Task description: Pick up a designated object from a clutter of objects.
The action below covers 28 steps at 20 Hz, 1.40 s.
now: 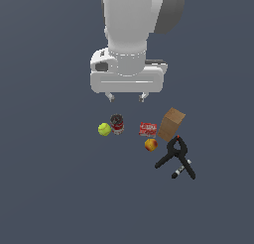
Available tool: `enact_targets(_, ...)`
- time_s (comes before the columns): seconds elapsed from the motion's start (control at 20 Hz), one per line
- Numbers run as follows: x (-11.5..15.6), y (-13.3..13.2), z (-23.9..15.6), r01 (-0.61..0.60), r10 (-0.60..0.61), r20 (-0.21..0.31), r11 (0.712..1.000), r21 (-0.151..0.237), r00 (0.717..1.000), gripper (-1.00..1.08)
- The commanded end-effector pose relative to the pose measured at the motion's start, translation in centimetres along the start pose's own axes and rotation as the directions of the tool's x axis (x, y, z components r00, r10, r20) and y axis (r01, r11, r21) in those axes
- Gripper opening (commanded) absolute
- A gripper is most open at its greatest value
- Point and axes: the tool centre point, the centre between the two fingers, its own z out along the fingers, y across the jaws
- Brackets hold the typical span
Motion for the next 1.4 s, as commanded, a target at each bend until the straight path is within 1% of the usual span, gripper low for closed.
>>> enact_targets(0.0,0.0,0.0,0.0,0.000,0.000,0.000,1.000,0.000,1.000,0.28)
enact_targets(0.3,0.0,1.3,0.0,-0.043,0.043,0.003,0.999,0.008,0.999,0.28)
enact_targets(0.65,0.1,1.3,0.2,-0.049,0.049,0.005,0.999,0.010,0.999,0.28)
enact_targets(1.05,1.7,0.1,1.8,-0.114,0.113,0.021,0.993,0.033,0.993,0.28)
enact_targets(1.35,3.8,-1.7,4.6,-0.214,0.211,0.053,0.975,0.063,0.976,0.28)
